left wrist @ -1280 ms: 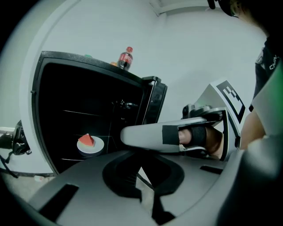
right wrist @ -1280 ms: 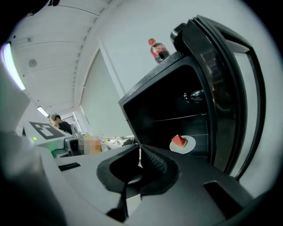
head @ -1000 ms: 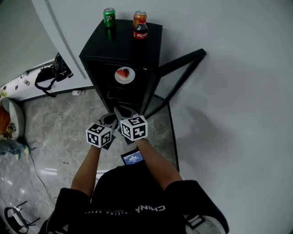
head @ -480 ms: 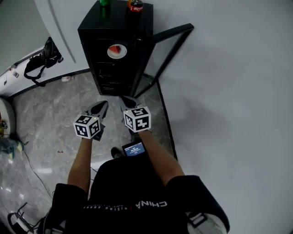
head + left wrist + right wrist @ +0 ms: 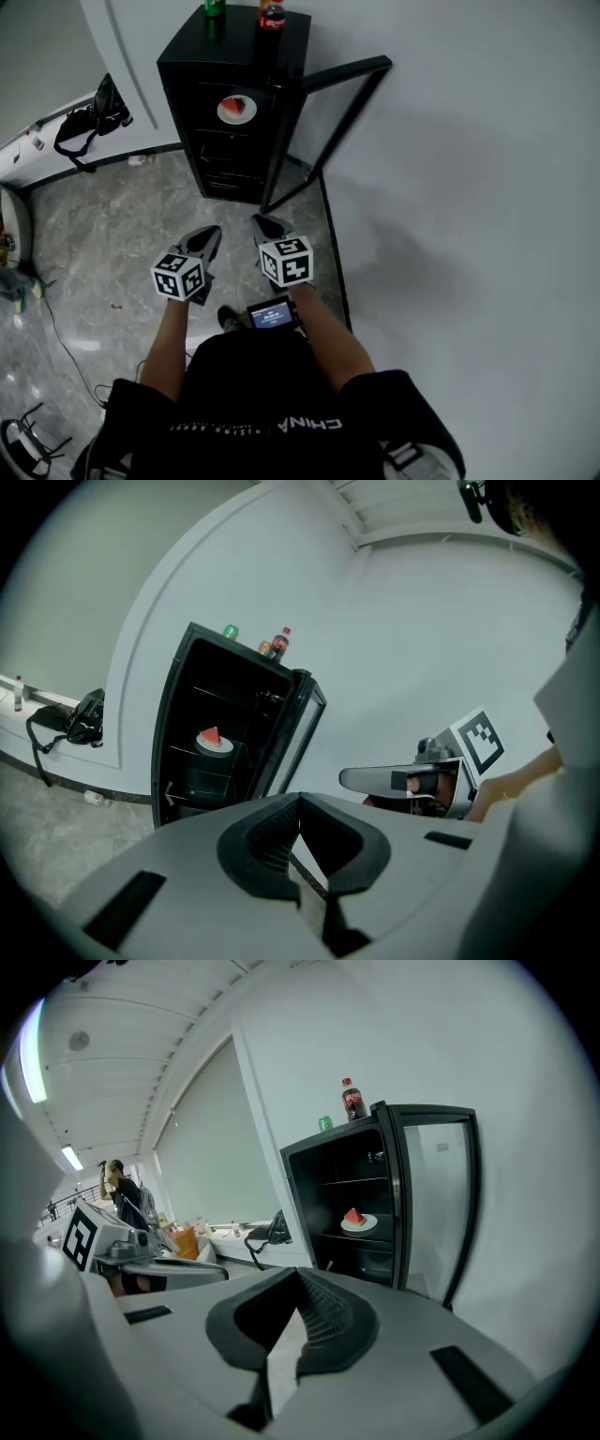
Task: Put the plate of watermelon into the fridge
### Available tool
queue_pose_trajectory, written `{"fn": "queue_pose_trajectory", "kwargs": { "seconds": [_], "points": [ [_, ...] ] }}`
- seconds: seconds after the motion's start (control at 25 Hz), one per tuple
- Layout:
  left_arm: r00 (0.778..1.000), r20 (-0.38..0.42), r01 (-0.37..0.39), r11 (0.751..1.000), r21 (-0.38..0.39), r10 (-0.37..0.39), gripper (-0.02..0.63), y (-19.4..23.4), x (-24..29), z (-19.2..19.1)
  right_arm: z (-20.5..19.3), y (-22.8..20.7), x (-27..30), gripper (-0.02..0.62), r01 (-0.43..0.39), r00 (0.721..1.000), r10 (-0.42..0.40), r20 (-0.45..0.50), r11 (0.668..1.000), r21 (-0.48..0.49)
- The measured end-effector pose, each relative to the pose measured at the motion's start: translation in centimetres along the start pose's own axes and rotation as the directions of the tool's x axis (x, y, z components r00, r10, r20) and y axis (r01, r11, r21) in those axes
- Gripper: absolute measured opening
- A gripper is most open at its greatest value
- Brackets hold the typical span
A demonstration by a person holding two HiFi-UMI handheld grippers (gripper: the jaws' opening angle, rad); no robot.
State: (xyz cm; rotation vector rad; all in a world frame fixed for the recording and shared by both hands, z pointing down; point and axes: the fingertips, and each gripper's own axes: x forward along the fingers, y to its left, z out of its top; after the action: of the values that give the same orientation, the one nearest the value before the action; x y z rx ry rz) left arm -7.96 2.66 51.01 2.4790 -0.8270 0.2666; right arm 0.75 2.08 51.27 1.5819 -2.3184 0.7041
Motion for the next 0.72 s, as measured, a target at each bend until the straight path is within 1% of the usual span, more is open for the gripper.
{"fn": "queue_pose_trajectory", "kwargs": {
  "seconds": [0.24, 0.44, 0.72],
  "points": [
    [0.999, 0.006, -0.038, 0.999, 0.032, 0.038, 0.012, -2.3, 1.2, 1.2, 1.0, -2.0, -1.3, 0.015, -0.037, 0.999, 0.037, 0.019, 0.999, 0.006],
    [0.997, 0.007, -0.079, 0.996, 0.048, 0.078, 0.012, -2.2, 1.6, 1.8, 2.0, -2.6, -1.6, 0.015, -0.055, 0.998, 0.055, 0.037, 0.998, -0.003],
    [0.995, -0.023, -0.092, 0.992, 0.081, 0.094, 0.012, -2.6, 2.7, 1.1, 2.1, -4.0, -2.1, 0.015, -0.050, 0.998, 0.049, 0.028, 0.999, 0.009]
  ]
}}
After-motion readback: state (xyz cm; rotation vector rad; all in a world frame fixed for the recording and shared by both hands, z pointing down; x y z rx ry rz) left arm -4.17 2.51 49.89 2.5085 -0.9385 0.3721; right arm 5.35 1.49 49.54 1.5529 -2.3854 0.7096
